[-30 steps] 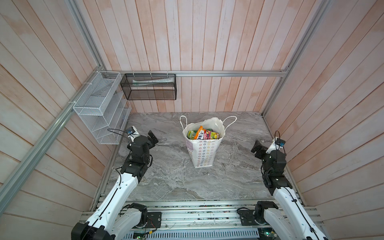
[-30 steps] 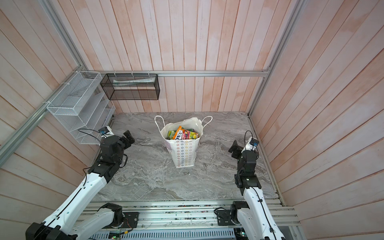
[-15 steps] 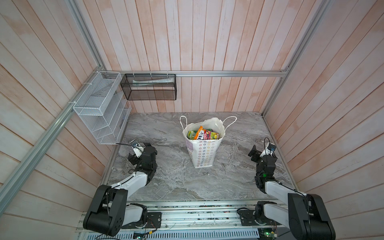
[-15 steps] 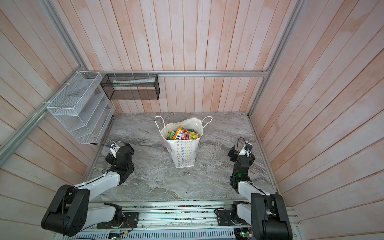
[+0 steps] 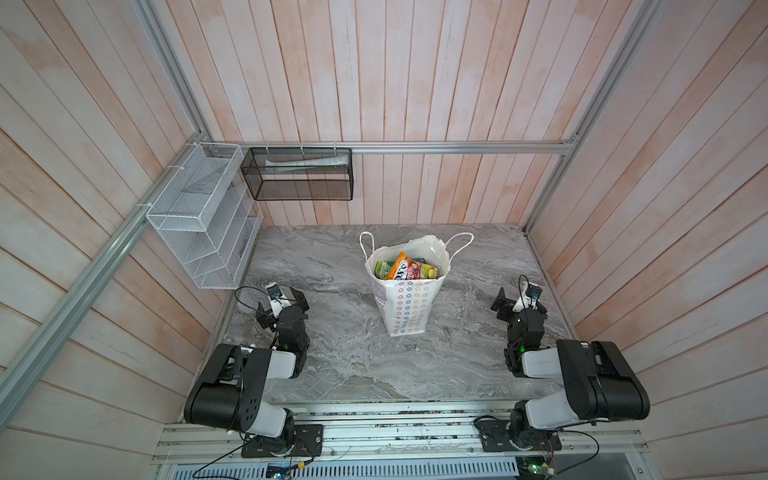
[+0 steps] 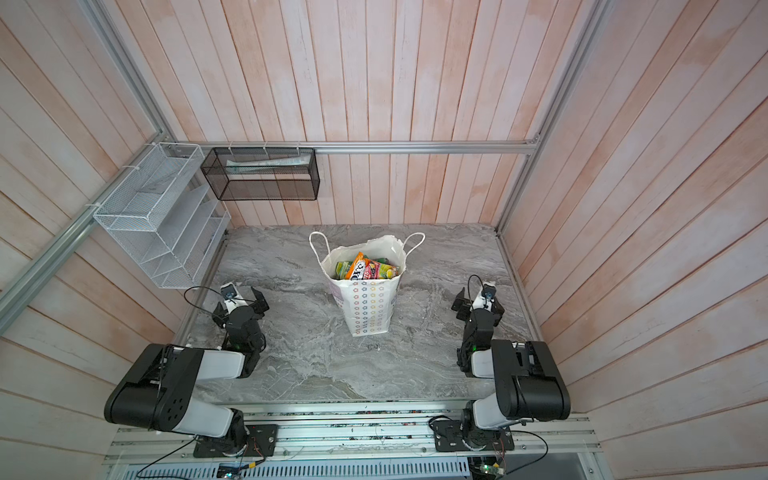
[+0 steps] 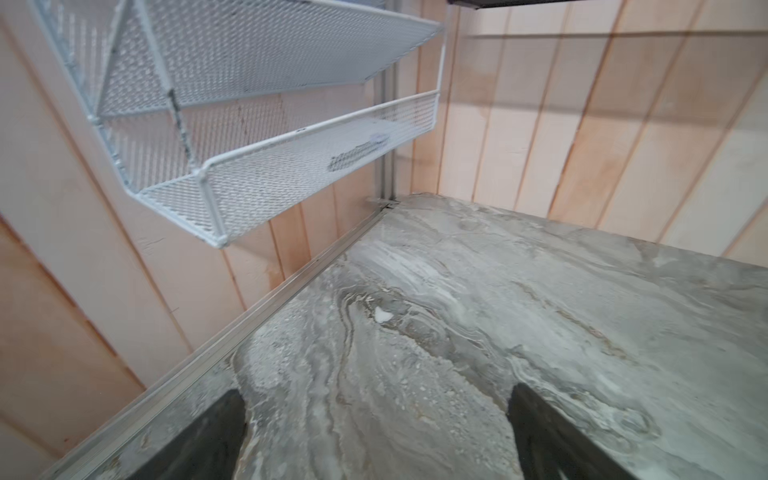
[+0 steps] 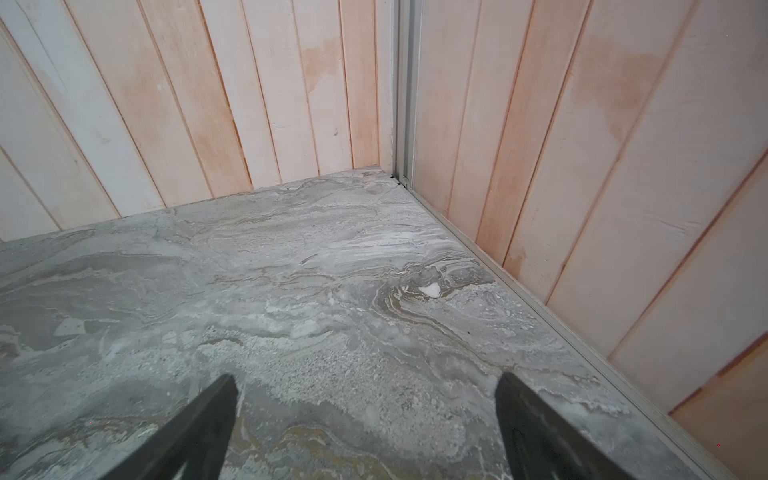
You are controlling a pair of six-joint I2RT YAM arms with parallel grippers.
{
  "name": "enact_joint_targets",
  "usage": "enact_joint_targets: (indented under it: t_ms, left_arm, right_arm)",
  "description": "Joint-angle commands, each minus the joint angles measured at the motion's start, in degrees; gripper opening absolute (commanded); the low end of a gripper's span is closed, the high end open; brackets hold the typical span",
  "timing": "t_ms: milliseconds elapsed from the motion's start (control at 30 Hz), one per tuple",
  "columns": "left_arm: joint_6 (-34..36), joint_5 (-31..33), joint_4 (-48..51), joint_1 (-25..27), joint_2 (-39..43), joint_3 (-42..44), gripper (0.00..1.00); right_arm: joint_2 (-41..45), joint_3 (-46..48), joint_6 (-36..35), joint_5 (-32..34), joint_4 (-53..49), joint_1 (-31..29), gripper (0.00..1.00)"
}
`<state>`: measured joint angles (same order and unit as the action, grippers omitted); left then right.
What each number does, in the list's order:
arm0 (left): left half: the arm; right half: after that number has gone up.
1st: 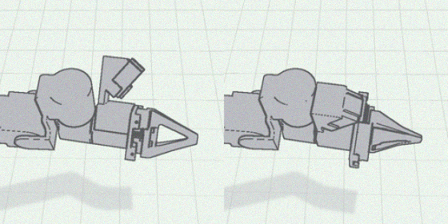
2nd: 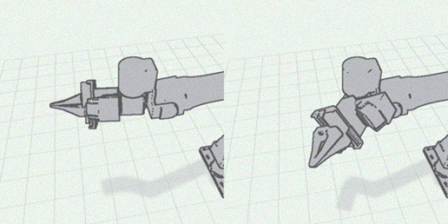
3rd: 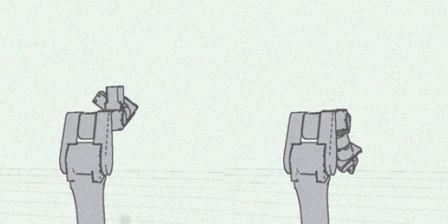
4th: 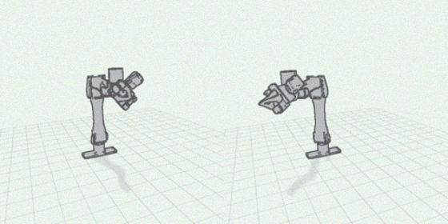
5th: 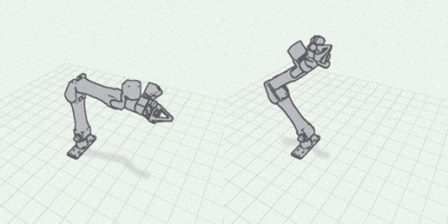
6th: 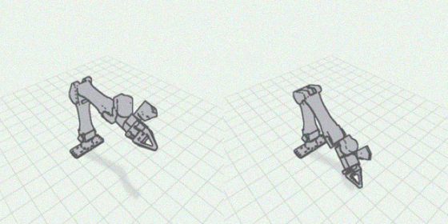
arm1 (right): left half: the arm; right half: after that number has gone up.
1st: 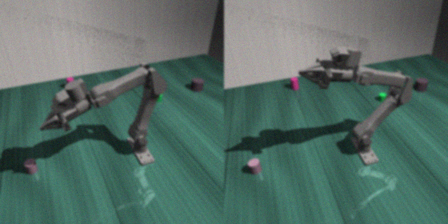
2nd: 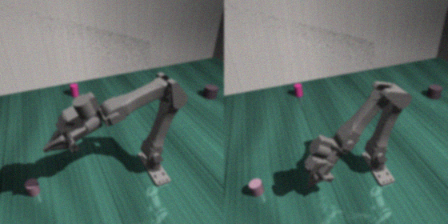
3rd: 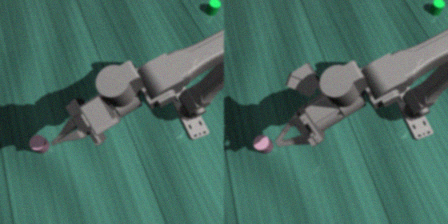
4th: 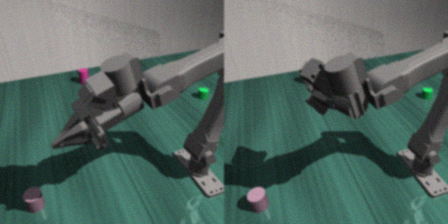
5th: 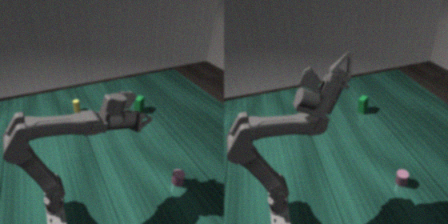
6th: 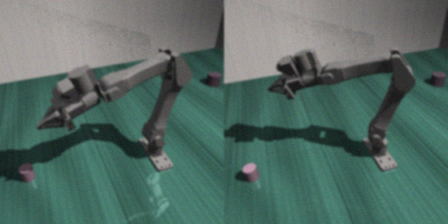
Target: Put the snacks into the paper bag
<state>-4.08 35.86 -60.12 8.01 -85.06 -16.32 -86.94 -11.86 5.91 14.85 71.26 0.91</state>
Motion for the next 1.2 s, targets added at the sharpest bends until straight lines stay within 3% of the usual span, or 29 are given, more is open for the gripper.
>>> enact_joint_targets:
  t_ms: [0, 133, 167, 233, 300, 400, 1167]
  left_arm:
    - [3.8, -11.3, -4.2, -1.3, -0.6, 0.3, 1.0]
    - [2.6, -22.2, -6.9, -4.9, -2.6, 2.4, 1.0]
    - [4.2, -21.5, -14.3, -4.9, -6.1, 3.0, 1.0]
    - [3.1, -21.9, -6.7, -4.5, -2.5, 2.0, 1.0]
    - [3.1, -21.6, -12.2, -4.9, -4.9, 2.9, 1.0]
    - [2.6, -22.9, -5.6, -5.4, -3.3, 1.0, 1.0]
    - [1.7, -25.6, -5.1, -7.0, -3.5, 0.5, 1.0]
  right_arm:
    - [-1.7, 0.9, -1.6, -2.2, 5.8, 0.2, 0.98]
    - [0.1, -0.7, -1.5, -2.5, -0.2, 0.2, 0.98]
    - [-0.1, -0.5, -1.2, -2.4, 0.6, 0.2, 0.98]
    - [0.3, -0.9, -1.6, -2.5, -0.9, 0.2, 0.98]
    - [0.2, -1.0, -1.6, -2.5, -0.6, 0.2, 0.98]
    - [0.2, -1.1, -1.7, -2.5, -0.9, 0.1, 0.98]
    - [0.2, -1.1, -1.7, -2.4, -0.8, 0.1, 0.98]
